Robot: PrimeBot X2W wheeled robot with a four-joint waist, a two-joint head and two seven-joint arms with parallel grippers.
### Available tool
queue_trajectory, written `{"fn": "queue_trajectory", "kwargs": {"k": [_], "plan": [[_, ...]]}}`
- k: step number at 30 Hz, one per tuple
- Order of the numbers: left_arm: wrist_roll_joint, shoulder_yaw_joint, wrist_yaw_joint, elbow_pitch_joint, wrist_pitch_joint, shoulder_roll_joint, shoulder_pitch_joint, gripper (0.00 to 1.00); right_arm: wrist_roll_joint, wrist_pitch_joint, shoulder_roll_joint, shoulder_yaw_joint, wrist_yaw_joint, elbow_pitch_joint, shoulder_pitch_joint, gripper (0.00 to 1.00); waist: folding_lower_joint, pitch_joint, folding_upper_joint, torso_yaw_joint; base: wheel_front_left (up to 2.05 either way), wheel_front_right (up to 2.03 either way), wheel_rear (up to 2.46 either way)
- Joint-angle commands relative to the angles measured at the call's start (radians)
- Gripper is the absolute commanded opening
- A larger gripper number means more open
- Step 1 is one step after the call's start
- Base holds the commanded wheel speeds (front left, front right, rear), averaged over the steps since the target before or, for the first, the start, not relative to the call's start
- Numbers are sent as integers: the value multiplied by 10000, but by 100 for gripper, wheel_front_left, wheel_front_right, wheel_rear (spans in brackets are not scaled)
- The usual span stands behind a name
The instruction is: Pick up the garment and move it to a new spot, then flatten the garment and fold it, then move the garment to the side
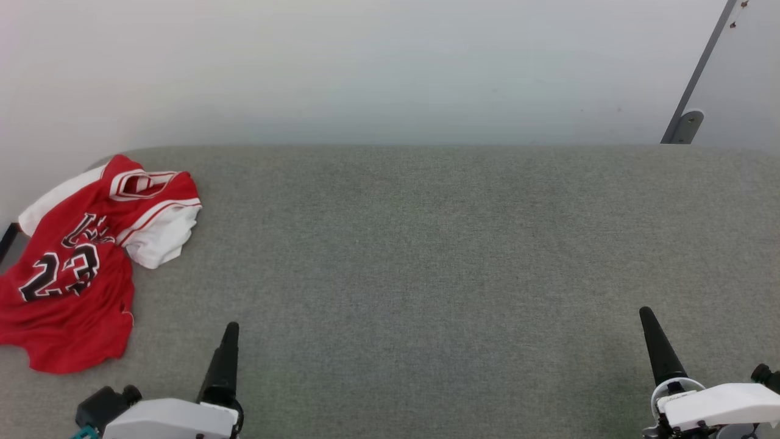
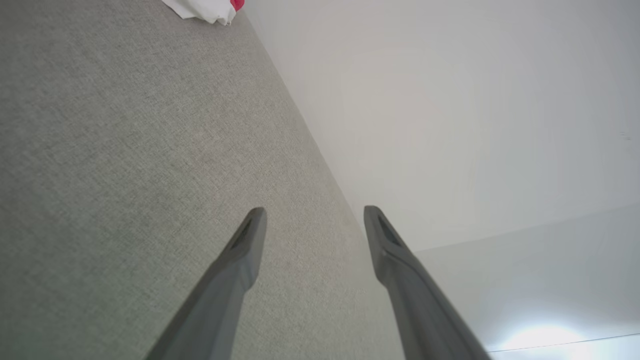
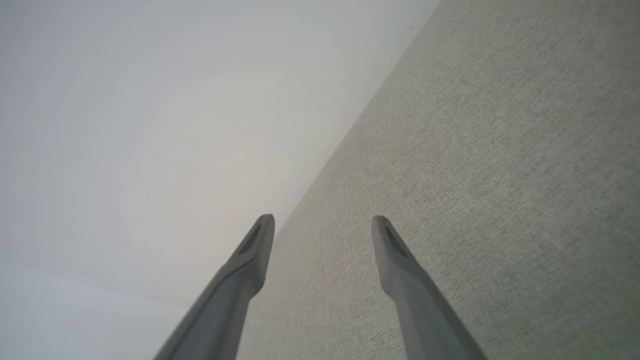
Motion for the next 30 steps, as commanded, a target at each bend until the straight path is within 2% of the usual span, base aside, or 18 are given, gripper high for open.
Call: {"fn": "queue_trajectory", "kwargs": {"k": [1,13,30], "plan": [[415,-42,95,-193,-92,135,-89,100,-478,-93,-106,14,-4,-80,-237,100,0,-3,0,-1,0,0,0],[3043,-349,513,-278,-490,499,-22,100,-3356,-272,-126,-139,-5,-105,-277,100,0,-20,0,-23,0,0,0],[5623,-366,530,-640,-986,669,119,100,-5589,-600,-168,-207,-7,-335,-177,100,0,-29,0,-28,0,0,0]]}}
